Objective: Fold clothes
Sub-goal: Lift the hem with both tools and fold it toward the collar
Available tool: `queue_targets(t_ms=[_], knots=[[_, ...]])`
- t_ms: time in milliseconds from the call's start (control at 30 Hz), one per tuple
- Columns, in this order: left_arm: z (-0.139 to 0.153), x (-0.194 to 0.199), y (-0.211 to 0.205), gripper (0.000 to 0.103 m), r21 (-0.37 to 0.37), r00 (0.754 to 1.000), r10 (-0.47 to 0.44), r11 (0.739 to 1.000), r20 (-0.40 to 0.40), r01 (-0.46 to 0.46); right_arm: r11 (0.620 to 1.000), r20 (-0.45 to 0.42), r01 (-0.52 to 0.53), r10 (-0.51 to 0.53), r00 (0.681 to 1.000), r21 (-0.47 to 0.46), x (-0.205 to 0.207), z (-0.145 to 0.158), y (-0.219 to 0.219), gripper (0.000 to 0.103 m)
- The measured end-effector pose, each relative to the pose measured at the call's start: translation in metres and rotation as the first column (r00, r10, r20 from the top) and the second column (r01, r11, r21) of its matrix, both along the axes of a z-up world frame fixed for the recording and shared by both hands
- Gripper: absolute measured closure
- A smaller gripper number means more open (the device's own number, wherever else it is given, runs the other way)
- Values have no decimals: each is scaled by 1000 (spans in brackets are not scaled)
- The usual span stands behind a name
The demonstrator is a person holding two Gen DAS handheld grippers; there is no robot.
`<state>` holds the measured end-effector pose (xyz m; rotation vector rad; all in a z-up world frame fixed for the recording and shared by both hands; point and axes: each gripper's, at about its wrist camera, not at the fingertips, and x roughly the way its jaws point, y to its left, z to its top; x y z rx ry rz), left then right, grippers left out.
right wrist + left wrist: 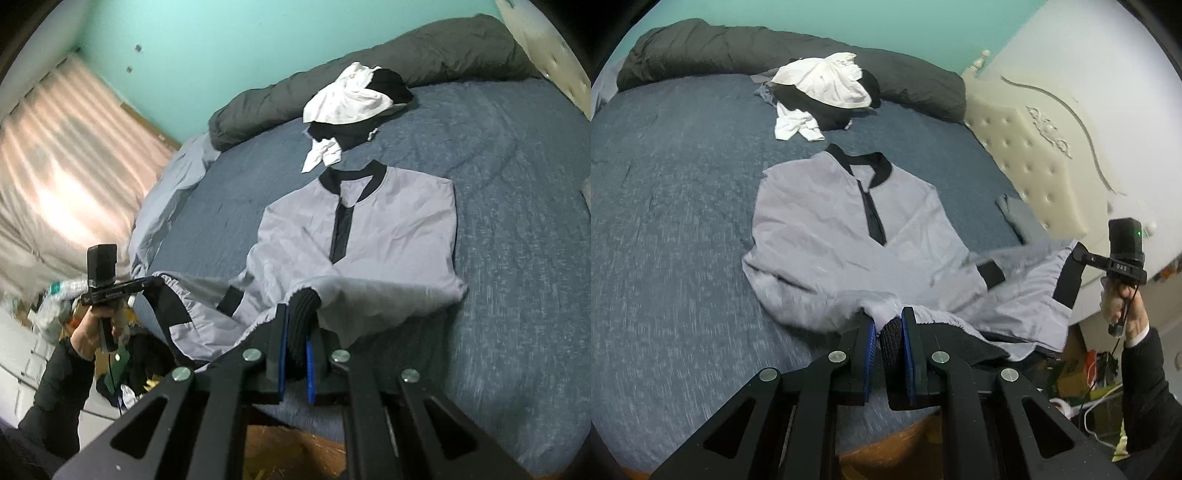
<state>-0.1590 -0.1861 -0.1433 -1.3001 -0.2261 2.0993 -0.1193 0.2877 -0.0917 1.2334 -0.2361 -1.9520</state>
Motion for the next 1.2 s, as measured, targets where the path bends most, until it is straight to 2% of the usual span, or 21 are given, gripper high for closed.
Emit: queue_targets(t_ms=[333,533,700,933,1000,1200], knots=[[-16,-117,3,89,43,996,73,996,44,-75,998,19,70,-69,997,-7,-110,-11,-12,96],[-31,-192,7,89,40,991,115,992,69,-118,993,41,116,-117,992,14,-192,-35,-24,96],[-61,-262,12,89,50,980,158,985,120,-165,987,69,148,-152,986,55,-266,-71,-46,96],[-139,-340,27,88,17,953,215,975,212,-223,970,153,184,-209,966,158,-349,-150,-73,96],[-161,-352,30,86,10,943,226,972,245,-235,959,195,204,-243,950,198,-362,-178,-73,96],[-189,-368,32,86,39,930,236,965,283,-258,949,215,232,-277,937,212,-373,-210,-70,95]])
